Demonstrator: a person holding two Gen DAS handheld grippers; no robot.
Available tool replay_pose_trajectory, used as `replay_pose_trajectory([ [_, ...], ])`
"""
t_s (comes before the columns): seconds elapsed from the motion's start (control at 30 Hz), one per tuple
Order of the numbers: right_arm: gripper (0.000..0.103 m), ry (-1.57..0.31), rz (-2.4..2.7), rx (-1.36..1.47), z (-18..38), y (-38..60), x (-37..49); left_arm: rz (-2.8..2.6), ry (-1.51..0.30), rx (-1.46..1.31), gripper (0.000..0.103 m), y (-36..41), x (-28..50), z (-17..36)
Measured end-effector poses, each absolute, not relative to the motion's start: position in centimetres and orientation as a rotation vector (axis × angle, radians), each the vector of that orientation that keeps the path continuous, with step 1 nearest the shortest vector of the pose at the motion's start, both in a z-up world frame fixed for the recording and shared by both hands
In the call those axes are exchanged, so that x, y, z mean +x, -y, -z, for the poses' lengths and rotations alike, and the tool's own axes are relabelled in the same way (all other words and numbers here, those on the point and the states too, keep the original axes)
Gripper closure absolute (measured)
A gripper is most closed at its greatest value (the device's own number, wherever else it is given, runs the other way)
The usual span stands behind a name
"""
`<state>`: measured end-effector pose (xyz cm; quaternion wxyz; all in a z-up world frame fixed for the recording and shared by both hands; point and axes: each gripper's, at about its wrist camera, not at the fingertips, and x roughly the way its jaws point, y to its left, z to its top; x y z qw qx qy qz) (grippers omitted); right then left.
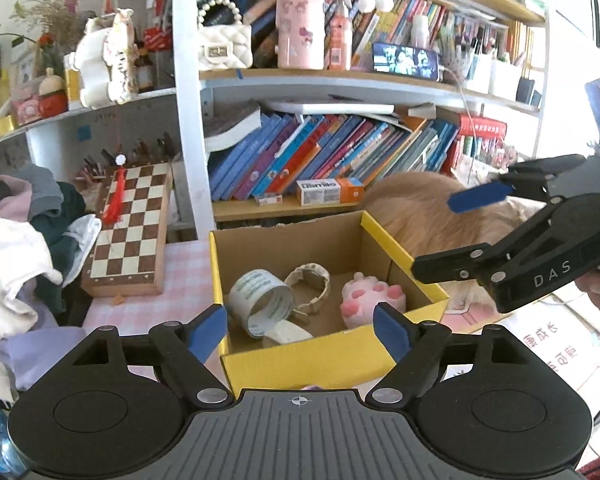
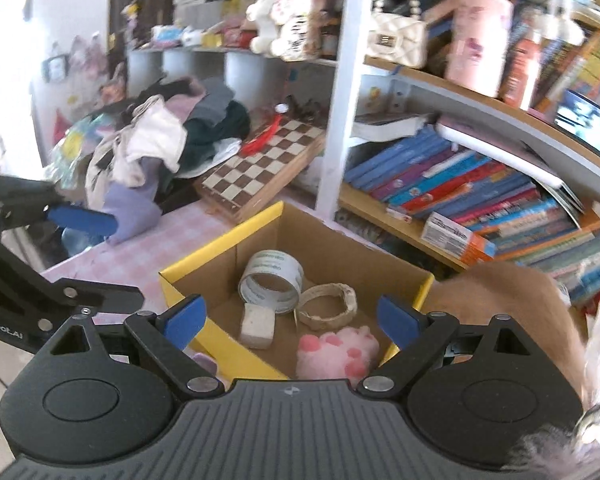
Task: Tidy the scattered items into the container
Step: 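Withdraw both tools from the yellow box back over the table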
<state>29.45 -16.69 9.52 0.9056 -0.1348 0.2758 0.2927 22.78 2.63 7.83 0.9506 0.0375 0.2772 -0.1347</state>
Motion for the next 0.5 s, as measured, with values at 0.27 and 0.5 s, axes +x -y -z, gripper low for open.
replay_pose_trajectory([
  [0.27, 0.01, -0.592, -0.514, -0.237, -8.7, 17.6, 24.2, 0.28, -0.554, 0.054, 0.019, -3.7, 18.4, -7.6],
  [0.5, 0.01, -0.59, -0.459, -0.196, -7.6, 18.0, 19.6, 0.265, -0.56, 0.056, 0.019, -4.2, 14.8, -6.8],
])
